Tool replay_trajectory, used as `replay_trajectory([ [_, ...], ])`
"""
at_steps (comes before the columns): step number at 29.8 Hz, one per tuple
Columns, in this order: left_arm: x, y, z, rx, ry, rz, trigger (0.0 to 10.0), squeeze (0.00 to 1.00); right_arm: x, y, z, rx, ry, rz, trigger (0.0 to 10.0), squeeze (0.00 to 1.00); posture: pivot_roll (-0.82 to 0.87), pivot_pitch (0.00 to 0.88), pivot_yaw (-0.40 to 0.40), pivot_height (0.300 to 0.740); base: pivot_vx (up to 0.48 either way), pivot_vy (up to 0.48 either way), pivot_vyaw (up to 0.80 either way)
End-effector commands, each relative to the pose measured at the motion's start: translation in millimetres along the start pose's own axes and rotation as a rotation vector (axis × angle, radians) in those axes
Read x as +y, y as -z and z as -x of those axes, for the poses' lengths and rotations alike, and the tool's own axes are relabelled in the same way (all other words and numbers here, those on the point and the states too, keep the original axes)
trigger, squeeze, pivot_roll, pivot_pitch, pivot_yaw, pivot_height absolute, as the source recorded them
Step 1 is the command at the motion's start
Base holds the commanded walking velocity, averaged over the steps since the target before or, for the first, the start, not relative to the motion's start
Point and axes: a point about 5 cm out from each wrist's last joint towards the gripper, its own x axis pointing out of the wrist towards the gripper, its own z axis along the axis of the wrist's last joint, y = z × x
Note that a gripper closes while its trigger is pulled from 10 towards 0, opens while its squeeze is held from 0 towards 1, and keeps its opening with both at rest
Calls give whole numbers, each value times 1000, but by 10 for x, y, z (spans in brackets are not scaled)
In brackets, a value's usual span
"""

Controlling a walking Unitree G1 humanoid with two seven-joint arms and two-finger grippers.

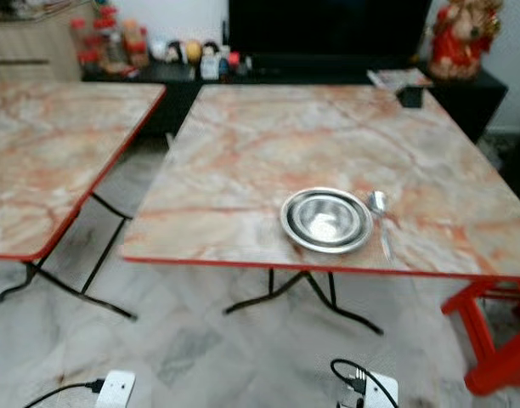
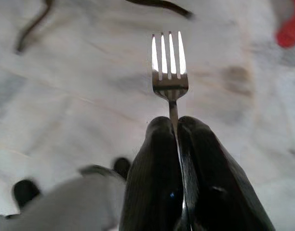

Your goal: Setting the table

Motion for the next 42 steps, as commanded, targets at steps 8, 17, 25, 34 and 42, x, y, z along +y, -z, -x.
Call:
replay_trajectory([
  [8, 87, 7, 4, 2, -17, -2, 10000, 0, 74, -117, -28, -45, -14, -37, 10000, 0, -99, 0, 5, 740, 0, -311, -170],
  [17, 79, 12, 5, 1, -16, 0, 10000, 0, 120, -148, -32, -63, -35, -21, 10000, 0, -95, 0, 3, 740, 0, -123, -148],
  [25, 105, 13, 7, 1, -20, 7, 10000, 0, 175, -233, -41, -111, -55, -2, 10000, 0, -94, 0, 7, 740, 0, 0, 0],
  [34, 123, 12, 8, 0, -23, 6, 10000, 0, 279, -446, 13, -326, -96, 129, 10000, 0, -105, 0, 11, 740, 0, 0, 0],
  [42, 137, 68, 18, 12, -21, -7, 10000, 0, 127, -405, 300, -589, -38, 342, 10000, 0, -130, 0, 30, 740, 0, 0, 0],
])
